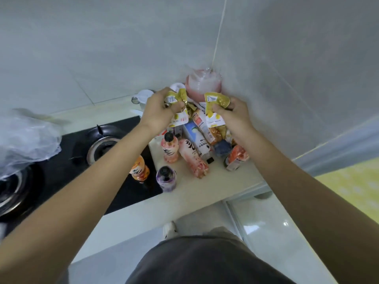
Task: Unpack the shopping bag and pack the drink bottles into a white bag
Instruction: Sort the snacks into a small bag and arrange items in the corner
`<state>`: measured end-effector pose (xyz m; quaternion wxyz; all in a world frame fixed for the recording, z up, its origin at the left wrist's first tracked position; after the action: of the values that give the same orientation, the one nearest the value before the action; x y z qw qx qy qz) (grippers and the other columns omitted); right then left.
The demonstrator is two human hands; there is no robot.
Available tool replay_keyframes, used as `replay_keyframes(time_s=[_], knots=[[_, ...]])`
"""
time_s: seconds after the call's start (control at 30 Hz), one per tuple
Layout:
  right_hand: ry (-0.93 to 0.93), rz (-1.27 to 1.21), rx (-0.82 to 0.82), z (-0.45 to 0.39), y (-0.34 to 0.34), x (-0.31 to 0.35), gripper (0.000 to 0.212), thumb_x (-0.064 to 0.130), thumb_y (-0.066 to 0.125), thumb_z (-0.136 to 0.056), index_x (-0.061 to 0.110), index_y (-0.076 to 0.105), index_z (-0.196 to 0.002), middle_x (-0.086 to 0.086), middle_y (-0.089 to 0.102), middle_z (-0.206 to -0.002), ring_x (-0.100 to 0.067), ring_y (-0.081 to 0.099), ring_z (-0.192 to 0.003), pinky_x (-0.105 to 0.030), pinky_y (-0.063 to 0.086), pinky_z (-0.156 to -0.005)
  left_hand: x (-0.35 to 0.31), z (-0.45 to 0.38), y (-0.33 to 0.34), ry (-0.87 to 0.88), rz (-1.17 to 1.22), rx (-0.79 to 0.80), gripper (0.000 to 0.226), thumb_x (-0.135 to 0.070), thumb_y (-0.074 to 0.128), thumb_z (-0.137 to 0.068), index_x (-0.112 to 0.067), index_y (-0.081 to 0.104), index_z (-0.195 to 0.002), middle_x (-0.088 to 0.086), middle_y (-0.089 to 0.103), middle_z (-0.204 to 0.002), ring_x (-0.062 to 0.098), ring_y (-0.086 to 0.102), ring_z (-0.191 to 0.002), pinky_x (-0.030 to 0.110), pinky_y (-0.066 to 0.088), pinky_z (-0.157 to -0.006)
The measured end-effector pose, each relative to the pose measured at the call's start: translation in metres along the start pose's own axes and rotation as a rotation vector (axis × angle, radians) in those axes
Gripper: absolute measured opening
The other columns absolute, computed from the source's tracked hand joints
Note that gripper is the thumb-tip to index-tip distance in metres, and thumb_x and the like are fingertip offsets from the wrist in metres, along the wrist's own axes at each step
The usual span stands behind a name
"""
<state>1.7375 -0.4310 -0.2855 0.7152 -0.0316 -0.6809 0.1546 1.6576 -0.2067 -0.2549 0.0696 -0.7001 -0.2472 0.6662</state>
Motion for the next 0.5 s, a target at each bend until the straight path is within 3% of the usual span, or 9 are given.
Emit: replay_keyframes(time_s=[0.1, 0.2, 0.27, 0.33, 0.4, 0.5], knots=[[-0.005, -0.080, 0.057, 0.042, 0.015, 0.011, 0.009, 0.010, 0.075, -0.092, 0.019, 0.075, -0.095, 0.005, 0.078, -0.083, -0.010, 0.073, -0.080, -0.032, 0.059, -0.078, 0.003, 0.056, -0.027, -0.019, -0.119, -0.074, 0.027, -0.027, 0.072, -0.095, -0.018, 0.061, -0.118, -0.007, 0.068, -0.098, 0.010, 0.064, -0.090, 0.020, 0.051, -0.078], [0.005, -0.124, 0.184, 0.085, 0.041, 0.014, 0.015, 0.017, 0.075, -0.091, 0.010, 0.078, -0.104, -0.008, 0.080, -0.097, -0.021, 0.074, -0.092, -0.045, 0.060, -0.088, 0.014, 0.119, -0.046, -0.142, -0.014, -0.139, 0.020, -0.025, 0.074, -0.094, -0.018, 0.058, -0.104, -0.006, 0.070, -0.092, 0.010, 0.069, -0.089, 0.032, 0.055, -0.082], [0.043, -0.166, 0.260, 0.114, 0.062, 0.010, 0.014, 0.014, 0.073, -0.093, 0.010, 0.078, -0.105, -0.007, 0.079, -0.094, -0.018, 0.075, -0.081, -0.039, 0.063, -0.072, 0.023, 0.163, -0.058, -0.261, 0.072, -0.214, 0.023, -0.021, 0.074, -0.094, -0.009, 0.058, -0.104, 0.007, 0.072, -0.096, 0.020, 0.071, -0.093, 0.039, 0.057, -0.084], [0.068, -0.210, 0.371, 0.149, 0.089, 0.010, 0.010, 0.009, 0.071, -0.095, 0.015, 0.078, -0.098, -0.002, 0.079, -0.087, -0.012, 0.072, -0.070, -0.028, 0.058, -0.061, 0.027, 0.209, -0.074, -0.301, 0.107, -0.298, 0.025, -0.016, 0.073, -0.095, -0.001, 0.058, -0.108, 0.007, 0.073, -0.095, 0.015, 0.072, -0.089, 0.035, 0.058, -0.079], [0.100, -0.233, 0.448, 0.180, 0.117, 0.006, 0.015, 0.006, 0.070, -0.095, 0.019, 0.079, -0.095, -0.004, 0.080, -0.094, -0.020, 0.076, -0.085, -0.034, 0.061, -0.074, 0.027, 0.253, -0.088, -0.327, 0.089, -0.368, 0.019, -0.014, 0.071, -0.096, -0.004, 0.058, -0.106, -0.006, 0.071, -0.087, 0.005, 0.070, -0.081, 0.024, 0.053, -0.073], [0.143, -0.247, 0.561, 0.235, 0.157, 0.005, 0.015, 0.006, 0.071, -0.094, 0.018, 0.080, -0.096, -0.008, 0.080, -0.104, -0.029, 0.075, -0.101, -0.043, 0.062, -0.087, 0.032, 0.322, -0.115, -0.401, 0.122, -0.473, 0.021, -0.018, 0.071, -0.097, -0.005, 0.056, -0.104, -0.005, 0.068, -0.085, 0.009, 0.068, -0.081, 0.025, 0.055, -0.071]])
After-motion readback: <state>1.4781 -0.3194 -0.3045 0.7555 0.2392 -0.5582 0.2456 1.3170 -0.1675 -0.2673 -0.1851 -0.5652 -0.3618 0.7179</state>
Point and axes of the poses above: each hand's wrist, its own z-axis away from the middle knuckle, its own y-axis out of the palm, x = y × z, the point moved 6 cm from there along -z, towards the middle knuckle
